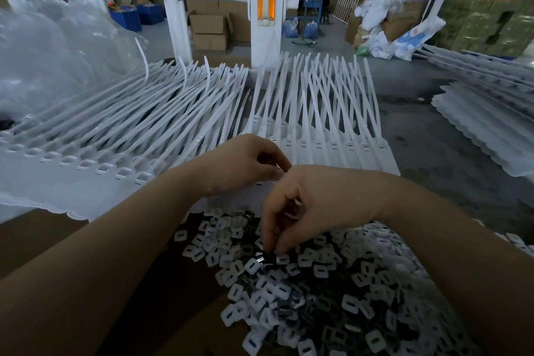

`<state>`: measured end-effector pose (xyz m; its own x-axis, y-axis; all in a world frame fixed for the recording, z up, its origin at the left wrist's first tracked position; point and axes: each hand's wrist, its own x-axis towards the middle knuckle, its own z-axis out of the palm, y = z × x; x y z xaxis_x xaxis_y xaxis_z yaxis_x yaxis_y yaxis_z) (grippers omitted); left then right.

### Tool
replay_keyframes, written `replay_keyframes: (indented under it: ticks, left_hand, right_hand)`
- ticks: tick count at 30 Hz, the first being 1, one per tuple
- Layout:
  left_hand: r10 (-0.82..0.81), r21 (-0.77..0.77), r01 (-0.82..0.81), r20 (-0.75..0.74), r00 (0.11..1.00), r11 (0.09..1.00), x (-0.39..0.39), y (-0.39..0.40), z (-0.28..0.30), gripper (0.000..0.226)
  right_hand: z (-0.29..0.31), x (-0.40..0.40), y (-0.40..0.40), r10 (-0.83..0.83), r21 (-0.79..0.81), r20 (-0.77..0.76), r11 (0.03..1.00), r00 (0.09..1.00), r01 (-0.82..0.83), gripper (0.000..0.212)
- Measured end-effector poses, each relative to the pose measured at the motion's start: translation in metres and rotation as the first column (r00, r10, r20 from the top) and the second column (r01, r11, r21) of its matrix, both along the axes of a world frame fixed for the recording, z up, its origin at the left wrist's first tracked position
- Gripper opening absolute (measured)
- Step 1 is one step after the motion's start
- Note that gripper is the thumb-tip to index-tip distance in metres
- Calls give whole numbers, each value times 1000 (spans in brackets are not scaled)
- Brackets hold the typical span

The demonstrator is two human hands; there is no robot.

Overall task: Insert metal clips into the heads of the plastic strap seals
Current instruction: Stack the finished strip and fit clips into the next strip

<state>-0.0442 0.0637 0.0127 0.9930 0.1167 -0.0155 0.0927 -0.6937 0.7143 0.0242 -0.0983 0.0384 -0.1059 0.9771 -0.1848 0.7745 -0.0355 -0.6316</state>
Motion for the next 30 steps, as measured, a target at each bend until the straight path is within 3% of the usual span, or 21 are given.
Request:
replay_keyframes:
  ticks: [4, 12, 23, 27, 30]
  left_hand:
    - [-7, 28, 7, 1, 1000, 1000, 0, 0, -1, 12]
    - [12, -3, -12, 12, 1000, 1000, 2, 1, -4, 13]
    - [9, -21, -9, 10, 1000, 1000, 3, -1, -3, 12]
    - [4, -38, -4, 12, 1000, 999, 2, -1, -3, 14]
    - [8, -50, -7, 25, 1000, 999, 3, -1, -3, 14]
  right_hand:
    - [-4, -2, 2, -3, -22, 59, 1000, 998, 5, 20]
    - [-8, -3, 2, -27, -79, 122, 996, 992, 37, 9]
    - [-4, 4, -1, -79, -37, 97, 996, 992, 83, 5]
    - [0, 6, -3, -106, 9, 8, 994, 994, 106, 10]
    - [1, 17, -6, -268, 128, -97, 952, 958, 280, 14]
